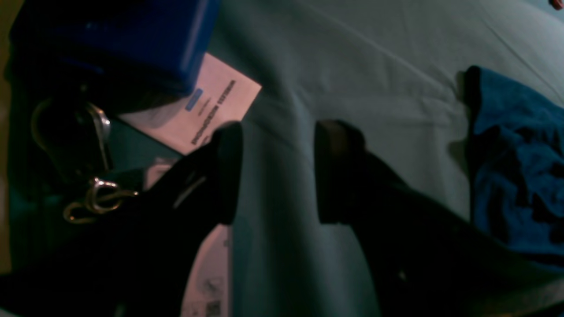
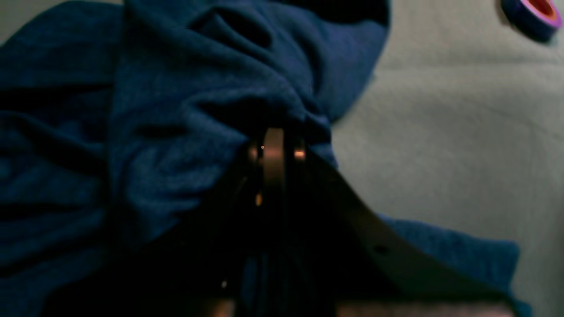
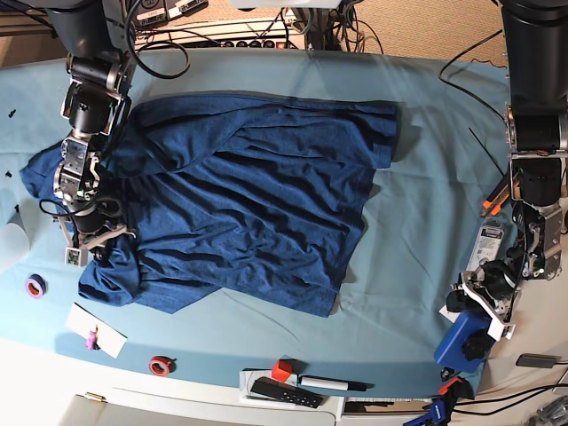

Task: Layout the t-shirt on the table in an organized manner, then fold the t-shirt properly
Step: 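Reposition the held shirt corner with the right gripper along the mat edge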

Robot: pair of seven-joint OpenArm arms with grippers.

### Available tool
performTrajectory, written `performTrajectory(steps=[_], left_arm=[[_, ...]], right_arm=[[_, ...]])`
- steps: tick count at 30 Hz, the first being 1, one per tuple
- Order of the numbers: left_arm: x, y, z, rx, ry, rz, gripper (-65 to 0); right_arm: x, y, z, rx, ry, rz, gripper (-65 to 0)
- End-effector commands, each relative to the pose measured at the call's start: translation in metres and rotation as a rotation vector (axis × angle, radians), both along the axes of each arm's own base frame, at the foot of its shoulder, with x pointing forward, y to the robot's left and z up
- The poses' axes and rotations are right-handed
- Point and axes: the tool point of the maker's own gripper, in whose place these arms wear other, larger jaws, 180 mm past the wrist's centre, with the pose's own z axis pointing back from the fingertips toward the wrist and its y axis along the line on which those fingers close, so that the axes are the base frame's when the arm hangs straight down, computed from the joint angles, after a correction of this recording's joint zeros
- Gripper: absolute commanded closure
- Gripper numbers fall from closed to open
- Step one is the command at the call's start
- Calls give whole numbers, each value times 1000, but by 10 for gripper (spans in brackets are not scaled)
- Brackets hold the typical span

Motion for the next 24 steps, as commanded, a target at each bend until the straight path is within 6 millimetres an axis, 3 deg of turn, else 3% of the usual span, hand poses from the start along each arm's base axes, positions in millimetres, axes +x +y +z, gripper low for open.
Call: performTrajectory(steps=[1,3,5,7,10,13,17,21,24], left_arm=[[15,6,30,-6,-79,9,-268],[15,6,30,-6,-79,9,-268],[15,6,30,-6,-79,9,-268],[15,7,29,-1,-77,8,-268],[14,8,27,19,-70,6,-268],[15,11,26,21,-67,21,-268],[14,11,25,26,-64,20,-268],[12,12,21,40,-54,19,-268],[12,12,20,39,-52,19,-268]], right_arm=[[14,-10,30,-23,-79,-7,0],[13,-10,29,-23,-78,-7,-29],[10,-9,25,-21,-66,-7,-191],[6,-10,18,-17,-39,-10,-296],[-4,-7,2,50,20,-26,-307],[-8,10,-1,191,-6,19,-307],[-9,26,22,458,-125,91,-307],[-19,-11,47,643,-269,-30,-307],[-28,-40,58,658,-331,-99,-307]])
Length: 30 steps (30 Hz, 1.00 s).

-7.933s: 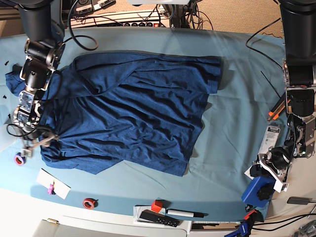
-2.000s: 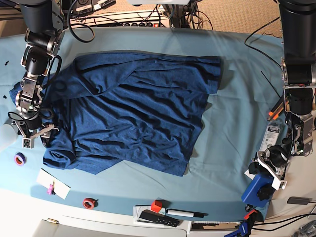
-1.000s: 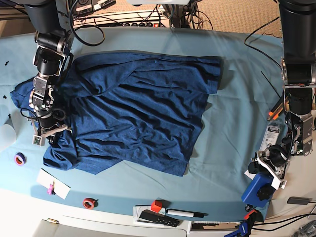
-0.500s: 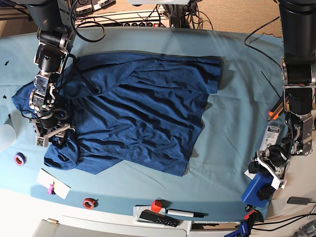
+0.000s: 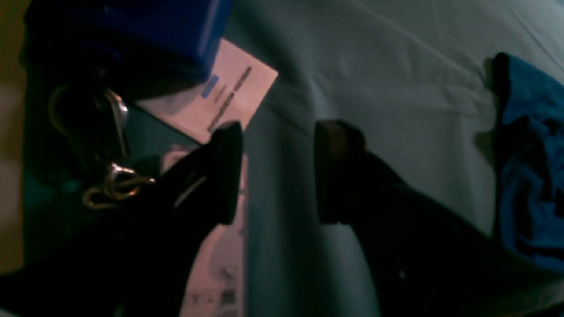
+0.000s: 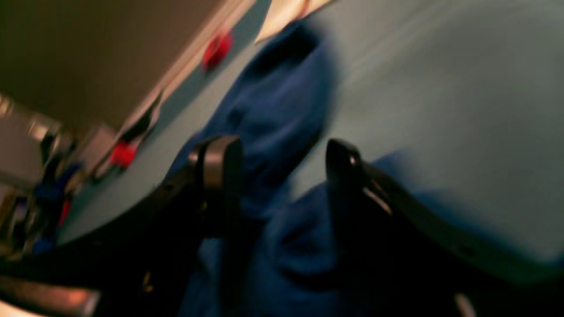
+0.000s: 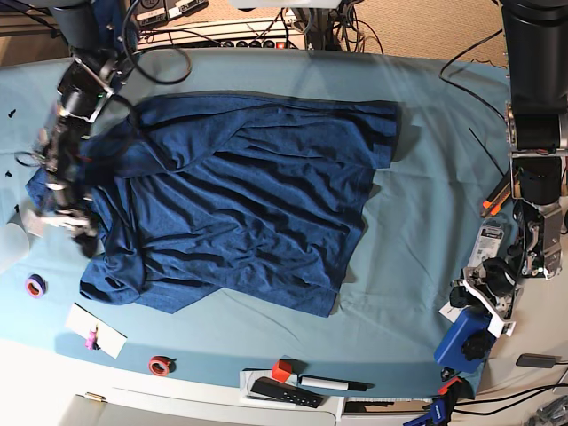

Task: Layout the t-shirt on the table in an organized manner, then fold the t-shirt properly
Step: 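Reposition the held shirt corner with the right gripper along the mat edge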

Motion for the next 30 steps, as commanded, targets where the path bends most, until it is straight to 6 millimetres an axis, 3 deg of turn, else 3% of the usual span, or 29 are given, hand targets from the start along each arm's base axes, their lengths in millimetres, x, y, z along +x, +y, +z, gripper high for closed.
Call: performTrajectory(steps=[1,6,12,20,30], left_arm=[[16,6,29,-7,-78,10,-268],[16,6,30,-11,-80,11,-268],[17,5,31,-22,-84,12,-268],[16,5,30,-17,-81,13,-268],[16,6,30,-17,-82,14,-268]], right_arm=[[7,-16,30,-32,-78,-18,-307],[13,-28,47,-127,-66,11,-307],[45,9,48,-275,-12,142,-307],[53,41,5,-382,116,178,-307],[39,25,-26,-421,182,106,-307]])
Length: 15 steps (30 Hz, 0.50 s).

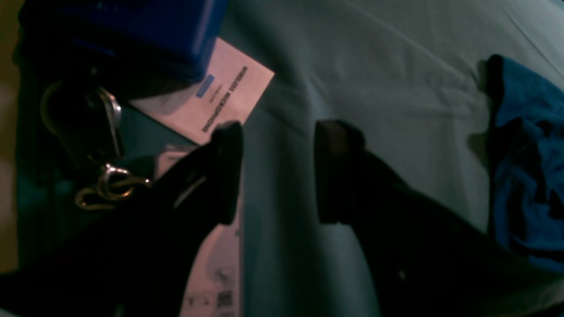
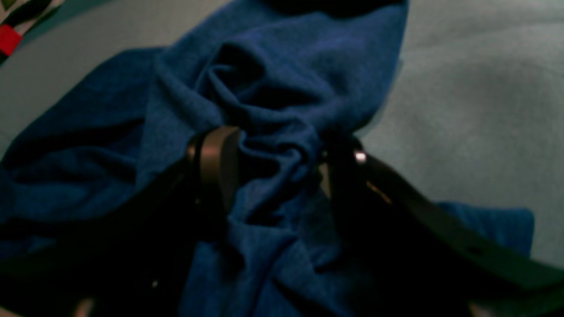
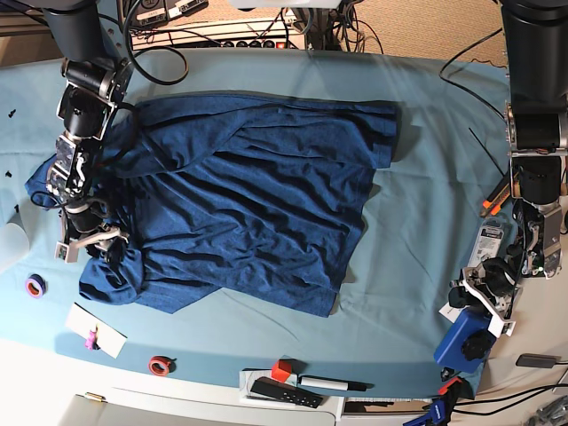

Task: Layout the t-shirt on the table in an organized manner, then fold the t-shirt properly
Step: 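Reposition the held shirt corner with the right gripper along the mat edge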

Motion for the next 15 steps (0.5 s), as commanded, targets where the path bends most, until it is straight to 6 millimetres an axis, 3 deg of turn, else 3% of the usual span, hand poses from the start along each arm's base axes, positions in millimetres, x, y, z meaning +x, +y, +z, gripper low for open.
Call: performTrajectory(steps=[1,6,8,12,15], left_arm=[[16,6,29,-3,-77,9,-268],[16,6,29,-3,-77,9,-268],[16,6,29,-3,-77,9,-268],[16,6,29,-2,-77,10,-268],[16,7,29,-2,-77,10,-268]], right_arm=[[5,-8,12,-18,-17,-4,-307],[5,13,13,56,-54,68,-298],[6,16,12,62,-56,70,-231],[7,14,16,57,-71,66,-20],[7,7,21,38,-79,57,0]])
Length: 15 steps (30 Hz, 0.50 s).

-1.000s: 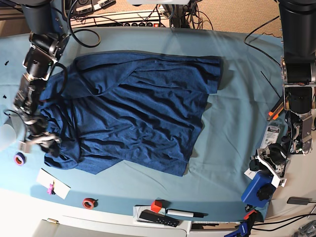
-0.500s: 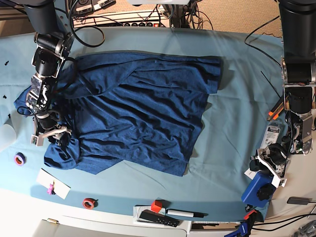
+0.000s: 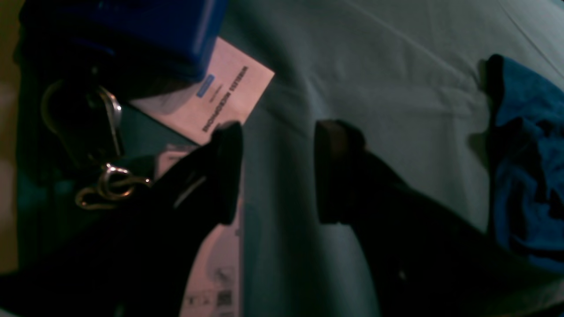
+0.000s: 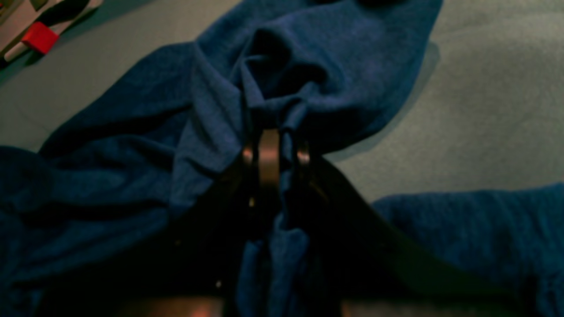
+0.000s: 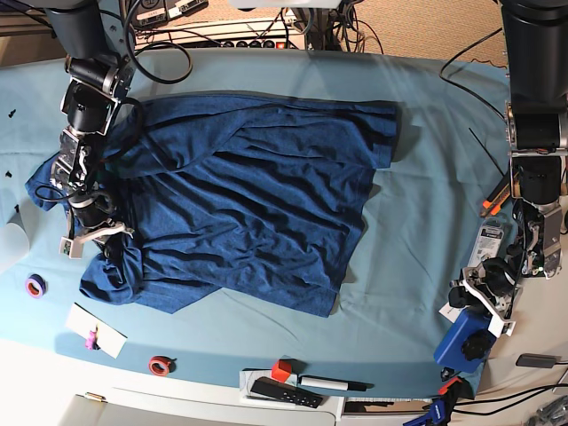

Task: Layout the t-shirt on the table in an organized manner, then fold the t-shirt properly
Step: 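Reposition the held shirt corner with the right gripper along the mat edge, then reach the left gripper to the blue shirt hem edge and grasp it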

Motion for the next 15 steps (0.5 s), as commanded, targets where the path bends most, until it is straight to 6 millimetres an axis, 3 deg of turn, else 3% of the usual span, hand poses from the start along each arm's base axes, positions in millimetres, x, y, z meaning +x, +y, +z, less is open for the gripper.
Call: performTrajectory(steps=[1,8,15], left_arm=[[16,6,29,-3,-77,9,-268],[16,6,29,-2,-77,9,-268],[15,6,29,-3,-77,5,-268]], right_arm=[[9,-15,24,-27,-49,-18,0],[5,-45,69,5,-142,-43,0],[-8,-89,88,-87,-90,-65,0]])
